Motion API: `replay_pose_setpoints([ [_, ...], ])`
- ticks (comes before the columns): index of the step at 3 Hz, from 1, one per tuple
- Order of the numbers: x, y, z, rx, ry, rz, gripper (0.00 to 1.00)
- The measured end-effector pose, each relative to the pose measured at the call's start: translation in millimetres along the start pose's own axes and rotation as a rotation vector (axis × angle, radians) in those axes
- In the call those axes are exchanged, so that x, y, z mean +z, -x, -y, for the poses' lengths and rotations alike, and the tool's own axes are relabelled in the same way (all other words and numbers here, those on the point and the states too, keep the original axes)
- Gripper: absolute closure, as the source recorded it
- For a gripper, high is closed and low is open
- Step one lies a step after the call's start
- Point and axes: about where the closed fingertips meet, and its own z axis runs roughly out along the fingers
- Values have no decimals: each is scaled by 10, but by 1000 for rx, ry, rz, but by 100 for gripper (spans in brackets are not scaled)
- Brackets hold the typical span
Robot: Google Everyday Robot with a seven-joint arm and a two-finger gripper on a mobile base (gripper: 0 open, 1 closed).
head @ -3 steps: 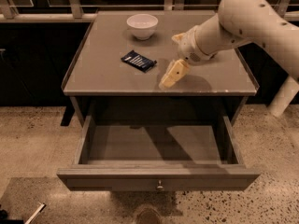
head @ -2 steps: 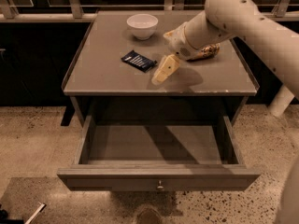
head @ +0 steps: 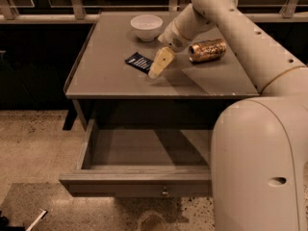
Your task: Place rxbar blueberry into top drawer
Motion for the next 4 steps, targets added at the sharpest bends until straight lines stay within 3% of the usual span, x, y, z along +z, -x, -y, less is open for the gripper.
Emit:
replay_pose_setpoints([
  [1,43,-30,-17,8,2,2,0],
  [3,333,-17,-85,24,63,50,0],
  [4,319,-8,-83,24,63,50,0],
])
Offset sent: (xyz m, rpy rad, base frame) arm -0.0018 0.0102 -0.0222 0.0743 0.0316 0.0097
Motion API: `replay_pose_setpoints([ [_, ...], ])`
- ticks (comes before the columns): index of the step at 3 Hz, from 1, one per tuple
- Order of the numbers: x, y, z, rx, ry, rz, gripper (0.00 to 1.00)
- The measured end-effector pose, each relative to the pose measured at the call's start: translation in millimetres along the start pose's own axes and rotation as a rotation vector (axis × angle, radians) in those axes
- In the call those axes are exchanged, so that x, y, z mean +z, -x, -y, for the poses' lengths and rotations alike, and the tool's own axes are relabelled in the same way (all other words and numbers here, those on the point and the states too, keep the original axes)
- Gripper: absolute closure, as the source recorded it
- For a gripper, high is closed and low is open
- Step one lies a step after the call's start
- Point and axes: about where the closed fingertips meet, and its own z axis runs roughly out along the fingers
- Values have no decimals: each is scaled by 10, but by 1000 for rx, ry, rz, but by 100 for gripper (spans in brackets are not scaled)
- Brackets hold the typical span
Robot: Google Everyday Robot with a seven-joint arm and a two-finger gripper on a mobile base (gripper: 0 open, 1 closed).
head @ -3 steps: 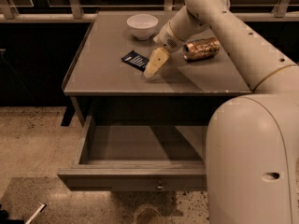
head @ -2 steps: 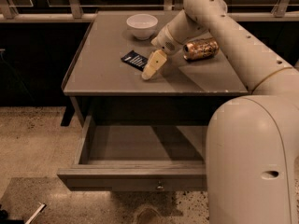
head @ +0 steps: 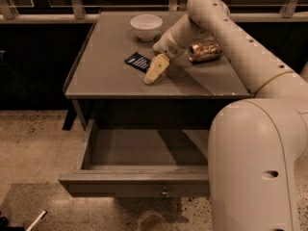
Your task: Place rxbar blueberry into top drawer
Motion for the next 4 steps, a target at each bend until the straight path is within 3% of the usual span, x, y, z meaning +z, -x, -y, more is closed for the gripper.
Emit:
replay_pose_setpoints([
  [1,0,0,0,0,0,0,19],
  [4,1,0,0,0,0,0,89],
])
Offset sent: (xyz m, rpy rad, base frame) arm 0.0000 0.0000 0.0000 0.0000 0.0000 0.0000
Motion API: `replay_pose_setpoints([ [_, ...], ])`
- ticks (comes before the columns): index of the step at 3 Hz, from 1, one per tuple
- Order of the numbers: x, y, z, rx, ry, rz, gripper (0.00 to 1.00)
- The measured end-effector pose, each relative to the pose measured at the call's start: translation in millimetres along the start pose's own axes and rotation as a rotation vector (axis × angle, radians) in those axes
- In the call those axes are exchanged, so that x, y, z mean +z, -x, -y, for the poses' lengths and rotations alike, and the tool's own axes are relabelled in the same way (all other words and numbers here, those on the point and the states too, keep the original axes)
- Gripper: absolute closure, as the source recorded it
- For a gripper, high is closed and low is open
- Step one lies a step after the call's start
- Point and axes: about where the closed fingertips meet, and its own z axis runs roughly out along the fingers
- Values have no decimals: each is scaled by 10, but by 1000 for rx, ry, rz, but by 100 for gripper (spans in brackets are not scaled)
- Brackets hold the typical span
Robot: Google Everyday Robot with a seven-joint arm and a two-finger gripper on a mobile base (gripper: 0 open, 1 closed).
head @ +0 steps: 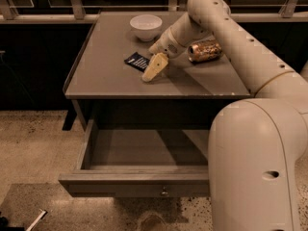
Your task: Place rxbar blueberry into top drawer
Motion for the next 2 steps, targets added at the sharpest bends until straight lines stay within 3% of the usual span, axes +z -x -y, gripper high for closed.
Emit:
replay_pose_setpoints([
  [1,-53,47,5,0,0,0,100],
  [2,-130,109,11,0,0,0,100],
])
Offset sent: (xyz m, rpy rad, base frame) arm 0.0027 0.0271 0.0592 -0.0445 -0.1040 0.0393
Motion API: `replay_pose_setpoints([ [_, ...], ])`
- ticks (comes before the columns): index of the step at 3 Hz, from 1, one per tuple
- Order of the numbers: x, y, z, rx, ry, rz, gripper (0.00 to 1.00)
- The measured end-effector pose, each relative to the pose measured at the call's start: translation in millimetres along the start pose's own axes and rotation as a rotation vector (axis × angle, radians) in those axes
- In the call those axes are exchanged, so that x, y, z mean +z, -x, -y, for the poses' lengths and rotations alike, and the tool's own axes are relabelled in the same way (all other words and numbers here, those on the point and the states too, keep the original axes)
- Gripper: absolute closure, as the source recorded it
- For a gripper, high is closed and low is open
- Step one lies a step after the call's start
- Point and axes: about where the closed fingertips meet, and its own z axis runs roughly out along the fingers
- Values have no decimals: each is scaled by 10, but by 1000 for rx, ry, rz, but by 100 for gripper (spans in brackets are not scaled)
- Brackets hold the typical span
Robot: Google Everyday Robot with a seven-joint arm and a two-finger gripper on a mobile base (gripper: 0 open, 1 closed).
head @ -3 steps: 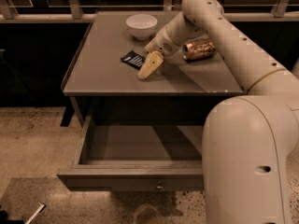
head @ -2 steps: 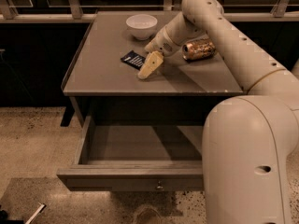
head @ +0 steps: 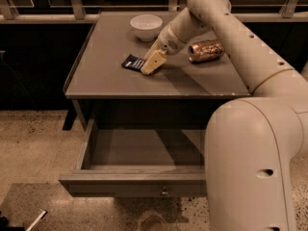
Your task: Place rxbar blueberry into top drawer
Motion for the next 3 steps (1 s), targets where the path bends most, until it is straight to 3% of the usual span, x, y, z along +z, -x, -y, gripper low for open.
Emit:
replay_pose_setpoints([
  [1,0,0,-1,0,0,0,100],
  [2,-48,-3,-122,-14,34,-20,100],
  [3,-447,10,-296,-44,-14,-2,100],
])
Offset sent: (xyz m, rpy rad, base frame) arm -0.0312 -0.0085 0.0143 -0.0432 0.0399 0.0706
